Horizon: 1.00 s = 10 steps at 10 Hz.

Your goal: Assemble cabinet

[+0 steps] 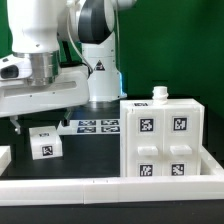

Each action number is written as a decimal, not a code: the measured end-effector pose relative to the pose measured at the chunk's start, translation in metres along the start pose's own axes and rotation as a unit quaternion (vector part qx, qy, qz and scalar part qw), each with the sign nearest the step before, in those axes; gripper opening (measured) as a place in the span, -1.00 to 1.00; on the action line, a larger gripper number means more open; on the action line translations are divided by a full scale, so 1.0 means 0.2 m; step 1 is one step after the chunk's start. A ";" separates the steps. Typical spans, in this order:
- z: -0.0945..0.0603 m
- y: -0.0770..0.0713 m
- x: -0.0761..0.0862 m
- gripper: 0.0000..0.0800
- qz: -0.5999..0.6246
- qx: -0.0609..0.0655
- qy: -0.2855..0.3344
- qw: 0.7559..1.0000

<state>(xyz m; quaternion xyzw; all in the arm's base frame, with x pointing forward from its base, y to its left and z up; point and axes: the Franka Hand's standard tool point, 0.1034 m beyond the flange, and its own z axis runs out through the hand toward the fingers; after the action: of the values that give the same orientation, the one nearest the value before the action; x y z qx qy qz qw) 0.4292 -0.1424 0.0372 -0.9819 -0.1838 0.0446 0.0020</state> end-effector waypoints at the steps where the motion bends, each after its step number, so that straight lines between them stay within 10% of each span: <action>1: 0.02 0.00 0.00 0.99 0.000 -0.001 -0.001 1.000; 9: 0.16 -0.02 -0.02 0.92 -0.007 -0.008 -0.004 1.000; 10: 0.16 -0.02 -0.02 0.49 -0.007 -0.008 -0.004 1.000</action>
Offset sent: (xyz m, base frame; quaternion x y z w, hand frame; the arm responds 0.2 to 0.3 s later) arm 0.0029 0.0040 -0.0255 -0.0183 0.0277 0.0142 0.9993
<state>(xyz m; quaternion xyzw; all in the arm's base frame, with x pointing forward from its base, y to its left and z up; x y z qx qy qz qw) 0.4215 -0.1409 0.0052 -0.9804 -0.1910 0.0471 -0.0064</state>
